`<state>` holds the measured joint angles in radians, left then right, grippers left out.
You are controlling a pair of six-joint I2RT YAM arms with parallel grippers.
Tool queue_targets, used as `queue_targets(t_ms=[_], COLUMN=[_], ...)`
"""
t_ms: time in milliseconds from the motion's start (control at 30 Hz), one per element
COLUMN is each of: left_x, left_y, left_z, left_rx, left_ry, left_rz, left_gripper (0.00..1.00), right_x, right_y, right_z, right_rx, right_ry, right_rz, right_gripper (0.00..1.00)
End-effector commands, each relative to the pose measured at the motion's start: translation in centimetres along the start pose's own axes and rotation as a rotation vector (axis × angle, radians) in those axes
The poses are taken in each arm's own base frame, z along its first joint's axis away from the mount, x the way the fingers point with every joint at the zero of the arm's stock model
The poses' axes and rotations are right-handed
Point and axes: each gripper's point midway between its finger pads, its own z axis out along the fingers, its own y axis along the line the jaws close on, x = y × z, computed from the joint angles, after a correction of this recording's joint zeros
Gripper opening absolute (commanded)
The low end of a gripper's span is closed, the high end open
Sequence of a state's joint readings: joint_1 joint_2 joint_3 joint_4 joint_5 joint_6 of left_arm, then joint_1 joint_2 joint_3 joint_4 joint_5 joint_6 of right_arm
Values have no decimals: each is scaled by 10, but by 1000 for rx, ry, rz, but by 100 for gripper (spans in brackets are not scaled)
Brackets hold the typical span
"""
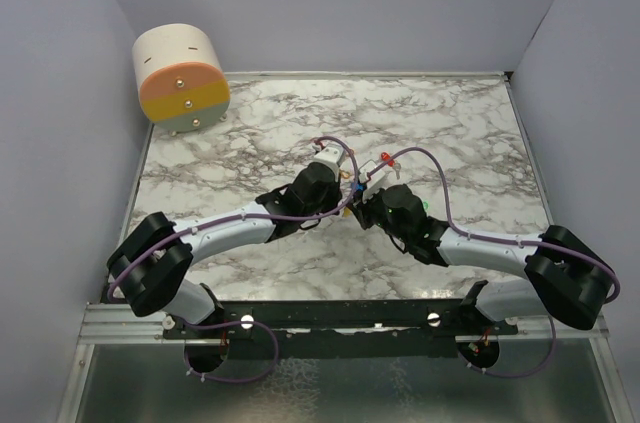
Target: Put the keys on the keyring
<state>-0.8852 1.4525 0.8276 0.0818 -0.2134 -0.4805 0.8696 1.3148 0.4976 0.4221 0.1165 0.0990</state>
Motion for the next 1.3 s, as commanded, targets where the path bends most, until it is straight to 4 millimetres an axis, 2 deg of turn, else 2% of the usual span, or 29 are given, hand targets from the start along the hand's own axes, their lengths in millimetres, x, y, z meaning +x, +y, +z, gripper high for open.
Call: queue_targets(t_ms=[0,800,1267], left_x=[-4,-7,-15], left_y=[-14,-19,-18], left_z=[3,6,6], left_rx=[46,58,40], left_ry=[-10,-12,-33], left_rz=[-4,5,7], left_gripper=[0,0,0], right_x=[-19,-19,-18], right_y=[7,13,17], right_z=[3,5,3], right_rx=[-28,-60,-84], right_ry=[-62,-61,-54], right_rz=[-8,-12,-15], right_gripper=[1,1,1])
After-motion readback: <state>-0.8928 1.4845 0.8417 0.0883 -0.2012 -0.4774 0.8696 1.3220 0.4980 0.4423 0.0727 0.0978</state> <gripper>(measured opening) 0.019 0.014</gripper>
